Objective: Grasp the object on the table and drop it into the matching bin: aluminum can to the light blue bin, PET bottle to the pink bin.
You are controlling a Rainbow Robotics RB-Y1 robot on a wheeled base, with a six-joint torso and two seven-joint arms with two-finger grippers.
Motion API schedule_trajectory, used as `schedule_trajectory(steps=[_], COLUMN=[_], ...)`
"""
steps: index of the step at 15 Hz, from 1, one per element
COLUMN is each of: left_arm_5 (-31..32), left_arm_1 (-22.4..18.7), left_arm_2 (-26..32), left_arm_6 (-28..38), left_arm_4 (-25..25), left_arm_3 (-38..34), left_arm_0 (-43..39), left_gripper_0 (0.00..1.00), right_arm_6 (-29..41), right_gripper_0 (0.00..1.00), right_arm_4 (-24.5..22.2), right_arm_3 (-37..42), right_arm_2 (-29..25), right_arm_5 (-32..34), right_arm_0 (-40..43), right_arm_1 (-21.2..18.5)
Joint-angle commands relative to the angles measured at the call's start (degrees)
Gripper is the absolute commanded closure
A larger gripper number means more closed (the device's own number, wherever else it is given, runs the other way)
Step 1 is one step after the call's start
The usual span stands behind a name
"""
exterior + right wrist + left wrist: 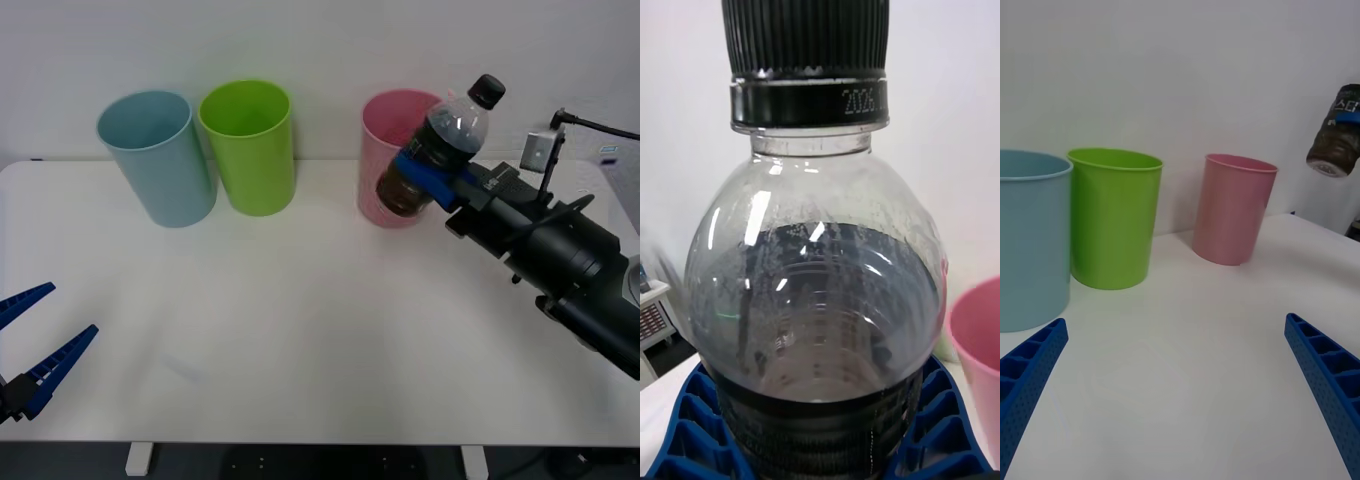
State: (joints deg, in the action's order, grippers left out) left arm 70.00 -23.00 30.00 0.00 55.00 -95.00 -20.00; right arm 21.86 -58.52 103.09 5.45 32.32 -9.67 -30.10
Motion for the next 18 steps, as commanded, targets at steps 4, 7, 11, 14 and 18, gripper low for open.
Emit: schedule_trajectory(steps=[4, 7, 11, 14, 18], left_arm_5=[0.0, 0.0, 0.0, 0.0, 0.0], left_arm_1=[0.0, 0.0, 0.0, 0.0, 0.0], left_arm_2=[0.0, 0.0, 0.0, 0.0, 0.0], left_arm_6=[0.0, 0.0, 0.0, 0.0, 0.0], left_arm_4=[0.0, 0.0, 0.0, 0.0, 0.0], left_arm_3=[0.0, 0.0, 0.0, 0.0, 0.0], left_arm_0=[0.0, 0.0, 0.0, 0.0, 0.0], left_gripper_0=[0.0, 0.0, 0.0, 0.0, 0.0], right_arm_6=[3.27, 3.45, 1.96, 0.73, -1.3], right_gripper_0=[1.0, 1.0, 1.0, 1.0, 1.0], right_arm_4=[-0.02, -0.02, -0.02, -0.28, -3.18], right_arm_3=[-2.98, -9.4, -21.53, -29.26, -36.12], right_arm_2=[0.09, 2.55, 6.41, 8.44, 9.4], right_arm_5=[-2.09, -2.09, -2.09, -2.18, -2.18], right_arm_0=[-8.44, -15.82, -26.19, -32.17, -35.95], right_arm_1=[-7.16, -9.1, -9.1, -7.95, -5.67])
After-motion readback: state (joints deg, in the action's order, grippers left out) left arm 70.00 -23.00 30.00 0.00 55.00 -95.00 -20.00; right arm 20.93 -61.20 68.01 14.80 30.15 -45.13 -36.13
